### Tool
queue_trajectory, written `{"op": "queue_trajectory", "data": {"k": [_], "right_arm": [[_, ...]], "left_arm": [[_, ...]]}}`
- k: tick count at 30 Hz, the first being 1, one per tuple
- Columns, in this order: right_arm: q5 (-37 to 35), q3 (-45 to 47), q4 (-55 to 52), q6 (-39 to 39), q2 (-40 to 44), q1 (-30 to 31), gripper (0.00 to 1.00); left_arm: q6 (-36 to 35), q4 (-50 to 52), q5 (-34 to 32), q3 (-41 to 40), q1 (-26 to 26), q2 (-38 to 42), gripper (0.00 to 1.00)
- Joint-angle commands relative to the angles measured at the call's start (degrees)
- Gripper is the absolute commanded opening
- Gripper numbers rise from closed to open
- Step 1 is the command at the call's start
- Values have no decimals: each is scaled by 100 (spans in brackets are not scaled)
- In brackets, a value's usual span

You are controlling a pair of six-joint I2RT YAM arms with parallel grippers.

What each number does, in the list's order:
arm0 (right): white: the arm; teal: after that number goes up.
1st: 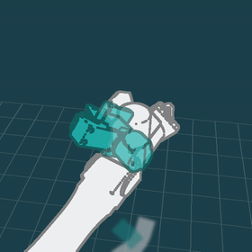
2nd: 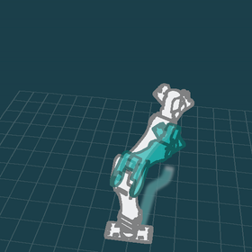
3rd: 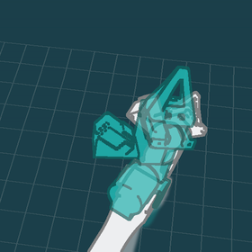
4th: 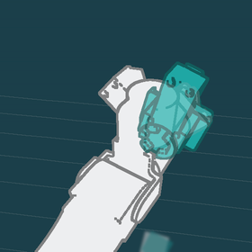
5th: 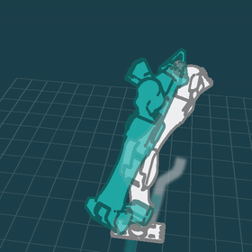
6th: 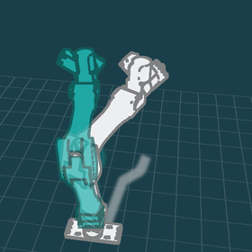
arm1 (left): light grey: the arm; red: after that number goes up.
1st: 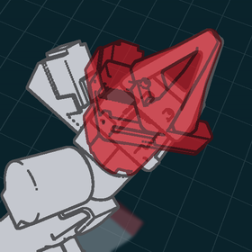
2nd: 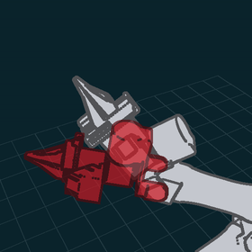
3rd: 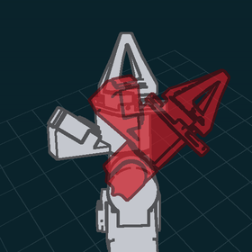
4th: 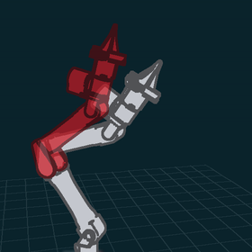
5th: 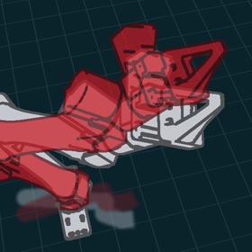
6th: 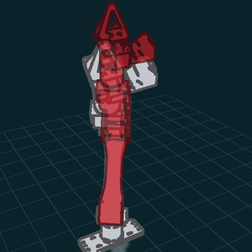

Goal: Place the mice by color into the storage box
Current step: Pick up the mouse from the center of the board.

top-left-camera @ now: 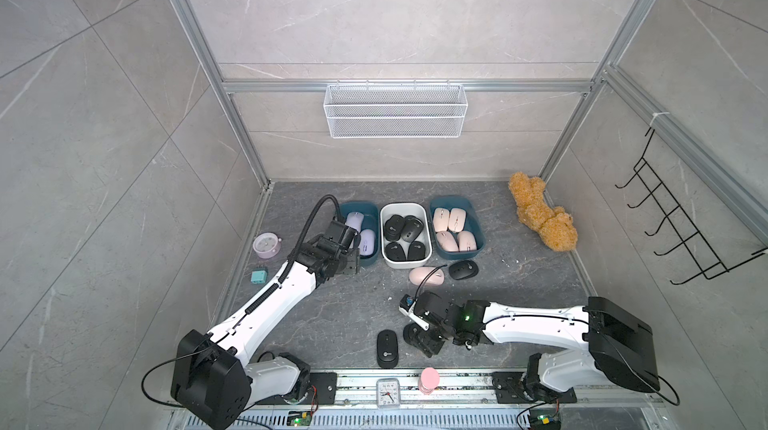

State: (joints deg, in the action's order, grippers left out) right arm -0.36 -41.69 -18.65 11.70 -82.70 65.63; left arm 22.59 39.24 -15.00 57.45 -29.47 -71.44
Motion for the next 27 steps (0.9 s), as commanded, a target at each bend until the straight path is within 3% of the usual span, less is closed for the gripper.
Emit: {"op": "queue_trajectory", "data": {"k": [1,2,8,27], "right_arm": [[-128,-144,64,-134,-147,29,84],[-114,-143,64,-156,-174,29,91],[-239,-178,112,-178,-295,28,92],[-464,-586,10,-37,-1166,-53,81]], "left_arm": [[78,31,-127,18,22,131,71],[79,31,-126,18,21,128,71],[74,31,-101,37,21,111,71],[88,49,-66,45,21,175,71]]}}
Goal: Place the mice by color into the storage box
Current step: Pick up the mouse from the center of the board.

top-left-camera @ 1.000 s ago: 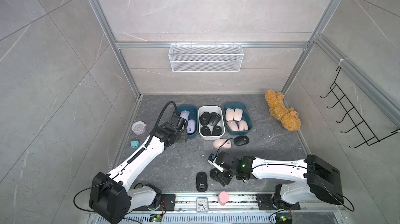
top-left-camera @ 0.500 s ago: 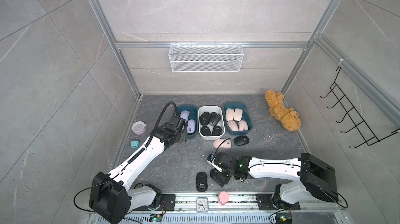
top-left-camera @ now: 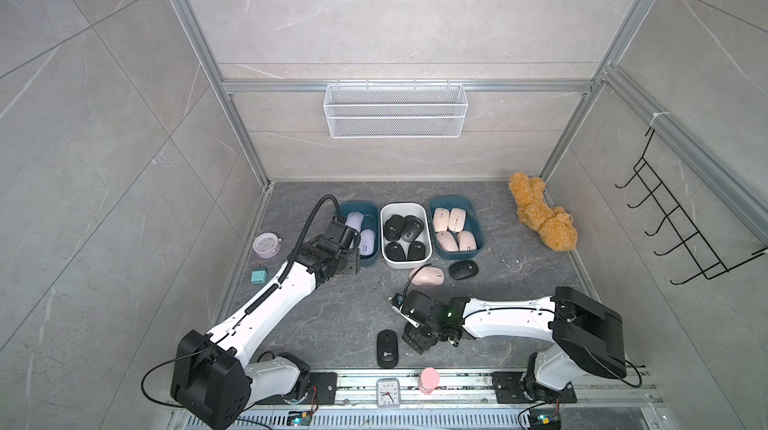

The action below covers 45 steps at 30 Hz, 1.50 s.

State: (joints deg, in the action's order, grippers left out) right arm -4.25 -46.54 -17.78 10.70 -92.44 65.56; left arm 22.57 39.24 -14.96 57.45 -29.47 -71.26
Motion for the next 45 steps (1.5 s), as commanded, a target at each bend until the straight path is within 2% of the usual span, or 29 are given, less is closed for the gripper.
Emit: {"op": "queue_trajectory", "data": {"k": [1,9,29,39,45], "right_arm": [[-67,-100,-76,88,-204,-67,80],[-57,-105,-306,233,-116,-236,78],[-107,-451,-1217,868,-308,-224,80],[-344,-467,-1210,948,-356,-217,68],[-622,-531,-1192,1021,-137,-219,55]], "left_arm": [[89,57,-69,42,21,163,71],[71,57,-72,16,21,184,71],[55,-6,-7,-46,21,190,71],[50,-13,-9,-92,21,258,71],[59,-21,-6,-96,21,299,71]]}}
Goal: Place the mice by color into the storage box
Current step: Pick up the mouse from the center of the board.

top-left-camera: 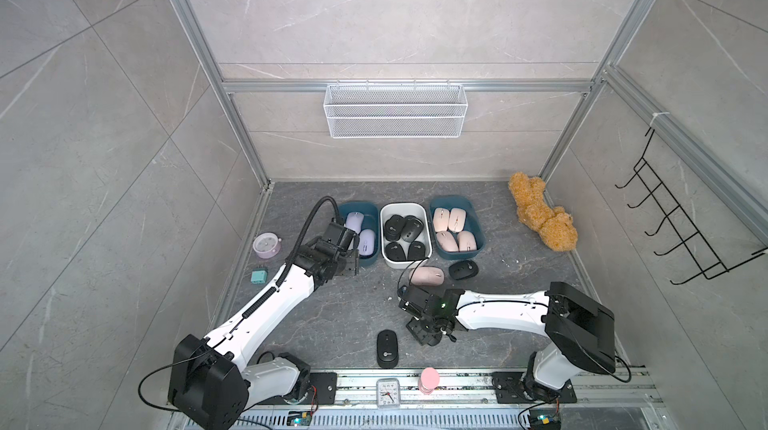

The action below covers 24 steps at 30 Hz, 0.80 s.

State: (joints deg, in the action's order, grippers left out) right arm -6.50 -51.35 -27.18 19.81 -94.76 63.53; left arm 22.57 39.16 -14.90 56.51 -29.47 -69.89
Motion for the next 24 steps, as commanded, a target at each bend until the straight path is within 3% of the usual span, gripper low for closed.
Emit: {"op": "queue_trajectory", "data": {"k": [1,15,24], "right_arm": [[-445,-65,-253,119,127,-17,54],[-347,-491,-397,128,608,-440,51],[161,-1216,-495,69,1012,-1207,51]], "left_arm": [[55,-13,-18,-1,21,171,71],[6,-75,-13,16,21,265,71],[-97,-123,-27,39,21,310,71]]}}
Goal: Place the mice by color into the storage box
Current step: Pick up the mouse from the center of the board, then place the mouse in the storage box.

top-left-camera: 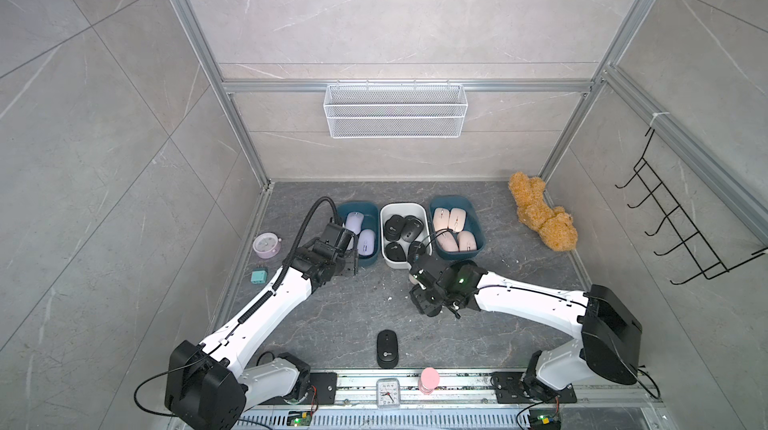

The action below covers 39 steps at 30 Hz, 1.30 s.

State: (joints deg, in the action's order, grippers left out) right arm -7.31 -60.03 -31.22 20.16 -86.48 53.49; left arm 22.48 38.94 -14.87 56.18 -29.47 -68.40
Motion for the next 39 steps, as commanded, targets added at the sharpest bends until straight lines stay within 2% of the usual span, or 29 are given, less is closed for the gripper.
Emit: {"op": "queue_trajectory", "data": {"k": [1,7,12,19,39], "right_arm": [[288,-461,-79,4,177,-269,51],[318,-1196,129,-144,-128,-634,51],[432,-1797,349,-96,-715,-878,51],[674,-2069,1050,160,-1373,-1098,52],[353,-3016,1461,674,-2875,-1289,56]], "left_arm": [[-93,-105,-33,75,25,163,71],[-148,-128,-46,53,21,213,71],[-127,-227,61,-19,21,303,71],[-75,-291,115,-139,21,423,71],[-77,-346,141,-265,21,482,71]]}}
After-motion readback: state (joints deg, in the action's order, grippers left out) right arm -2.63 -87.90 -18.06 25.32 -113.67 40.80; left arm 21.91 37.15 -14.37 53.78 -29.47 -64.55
